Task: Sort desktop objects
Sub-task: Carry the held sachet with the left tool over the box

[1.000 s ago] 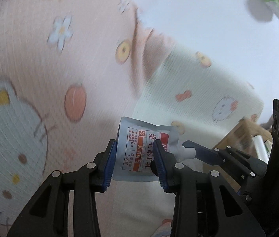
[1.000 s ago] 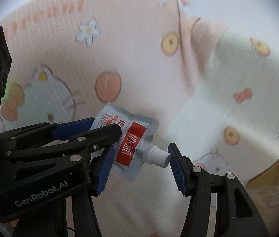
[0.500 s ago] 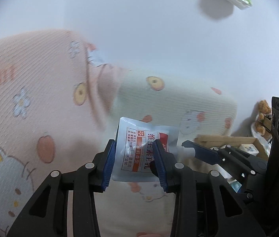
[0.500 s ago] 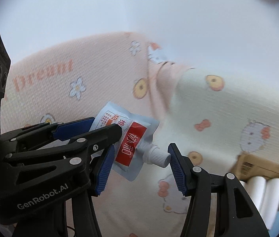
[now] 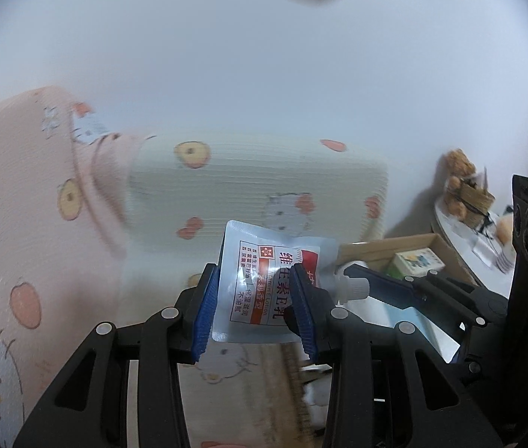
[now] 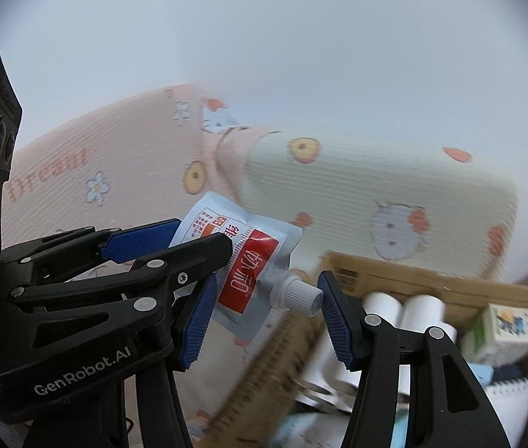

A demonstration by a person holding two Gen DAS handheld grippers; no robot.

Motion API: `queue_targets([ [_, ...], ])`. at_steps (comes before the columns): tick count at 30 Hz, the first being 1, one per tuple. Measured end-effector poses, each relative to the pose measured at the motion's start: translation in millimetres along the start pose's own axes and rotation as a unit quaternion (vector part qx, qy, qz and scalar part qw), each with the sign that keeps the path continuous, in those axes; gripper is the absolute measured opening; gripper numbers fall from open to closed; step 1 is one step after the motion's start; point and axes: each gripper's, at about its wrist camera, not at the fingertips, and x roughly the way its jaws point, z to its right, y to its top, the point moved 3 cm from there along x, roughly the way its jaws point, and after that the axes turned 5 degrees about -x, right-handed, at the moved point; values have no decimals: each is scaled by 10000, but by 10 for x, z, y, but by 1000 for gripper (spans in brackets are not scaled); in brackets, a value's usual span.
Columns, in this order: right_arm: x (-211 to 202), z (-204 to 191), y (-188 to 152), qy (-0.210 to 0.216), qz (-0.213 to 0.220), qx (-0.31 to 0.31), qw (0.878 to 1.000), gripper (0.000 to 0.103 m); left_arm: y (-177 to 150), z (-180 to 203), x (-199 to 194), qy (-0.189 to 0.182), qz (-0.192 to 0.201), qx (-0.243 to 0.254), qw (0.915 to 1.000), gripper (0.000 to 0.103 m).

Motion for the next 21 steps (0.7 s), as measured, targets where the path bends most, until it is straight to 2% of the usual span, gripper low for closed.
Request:
queue_targets([
  [6,-149,257,-68,-118,-62,163,9998,54,-12,282,65,-79,-107,132,9998,41],
  [10,-196,412,-141,-121,-192,343,9992,54,-64,450,161,-180,-336,161,9991,41],
  [21,-306,715,-459,-149,-972,483,9940,54,-315,794,418,-462,-1040,330,9930,41],
])
